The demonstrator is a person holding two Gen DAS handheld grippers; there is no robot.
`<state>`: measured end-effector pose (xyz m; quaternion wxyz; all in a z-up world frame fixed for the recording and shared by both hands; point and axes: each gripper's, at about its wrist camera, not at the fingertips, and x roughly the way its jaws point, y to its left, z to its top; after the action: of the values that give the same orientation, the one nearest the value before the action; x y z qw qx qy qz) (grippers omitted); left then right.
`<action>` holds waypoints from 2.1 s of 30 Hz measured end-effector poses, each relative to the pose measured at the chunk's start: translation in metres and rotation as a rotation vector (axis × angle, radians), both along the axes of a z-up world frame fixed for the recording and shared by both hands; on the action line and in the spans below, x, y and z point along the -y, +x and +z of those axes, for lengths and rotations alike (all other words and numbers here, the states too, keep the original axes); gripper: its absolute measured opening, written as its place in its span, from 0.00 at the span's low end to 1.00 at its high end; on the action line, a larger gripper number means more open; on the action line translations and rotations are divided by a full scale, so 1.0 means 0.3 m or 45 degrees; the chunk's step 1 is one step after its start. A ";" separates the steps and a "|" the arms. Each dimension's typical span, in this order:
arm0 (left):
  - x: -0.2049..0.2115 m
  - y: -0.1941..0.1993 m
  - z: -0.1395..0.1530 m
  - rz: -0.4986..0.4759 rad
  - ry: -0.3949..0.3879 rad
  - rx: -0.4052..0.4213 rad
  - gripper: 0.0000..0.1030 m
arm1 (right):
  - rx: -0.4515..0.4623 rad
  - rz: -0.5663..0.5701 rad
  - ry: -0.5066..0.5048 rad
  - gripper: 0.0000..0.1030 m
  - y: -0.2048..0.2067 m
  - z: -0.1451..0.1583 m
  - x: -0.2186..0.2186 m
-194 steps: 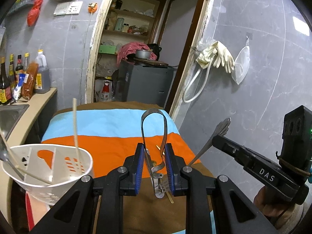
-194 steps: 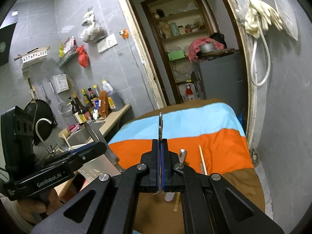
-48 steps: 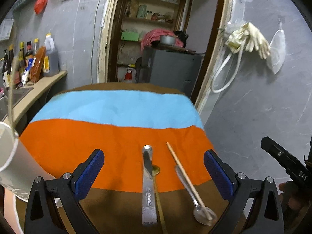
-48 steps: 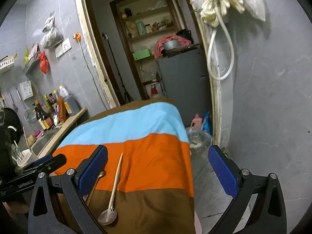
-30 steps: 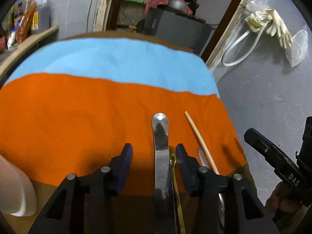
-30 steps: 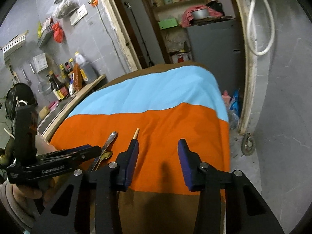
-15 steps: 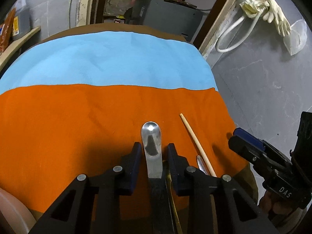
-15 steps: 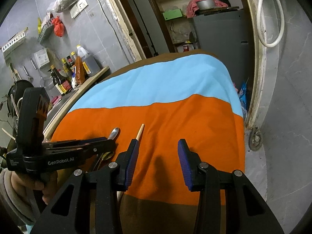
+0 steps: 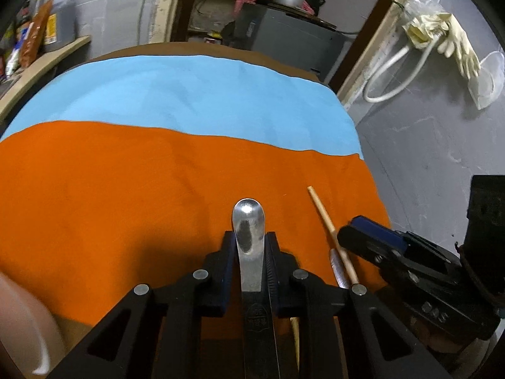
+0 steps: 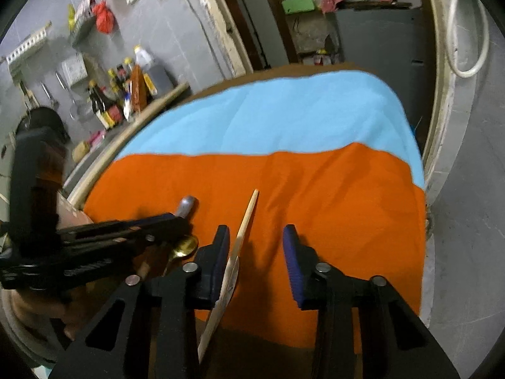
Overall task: Organize utensils
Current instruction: 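Close the right gripper on a wooden chopstick while the left gripper grasps a silver knife, then lift the chopstick and knife and carry them toward the white caddy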
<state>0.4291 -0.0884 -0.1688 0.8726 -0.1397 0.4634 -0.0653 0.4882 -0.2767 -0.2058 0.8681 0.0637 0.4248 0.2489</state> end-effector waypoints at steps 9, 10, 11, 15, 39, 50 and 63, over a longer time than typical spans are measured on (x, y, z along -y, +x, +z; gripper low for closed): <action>-0.023 -0.067 -0.001 0.008 0.039 -0.029 0.17 | -0.032 0.048 -0.129 0.21 0.013 -0.014 -0.073; -0.023 -0.068 -0.001 0.006 0.039 -0.030 0.17 | -0.024 0.054 -0.162 0.21 0.010 -0.011 -0.081; -0.023 -0.068 -0.001 0.002 0.041 -0.033 0.17 | -0.009 0.060 -0.220 0.20 0.004 -0.007 -0.099; -0.028 -0.066 -0.001 -0.004 0.028 -0.049 0.17 | 0.015 0.032 -0.317 0.13 -0.007 0.015 -0.114; -0.041 -0.104 -0.004 -0.073 -0.124 -0.168 0.12 | -0.227 -0.090 -0.018 0.05 -0.034 -0.044 0.080; -0.008 -0.129 0.026 -0.108 -0.103 -0.168 0.03 | -0.321 -0.090 -0.129 0.05 -0.013 -0.035 0.026; 0.028 -0.123 0.028 -0.158 -0.035 -0.218 0.02 | -0.322 -0.086 -0.273 0.04 -0.026 -0.004 -0.010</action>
<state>0.3922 -0.0968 -0.1605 0.8222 -0.1278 0.5430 -0.1134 0.4804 -0.2736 -0.2072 0.8174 0.0159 0.5524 0.1628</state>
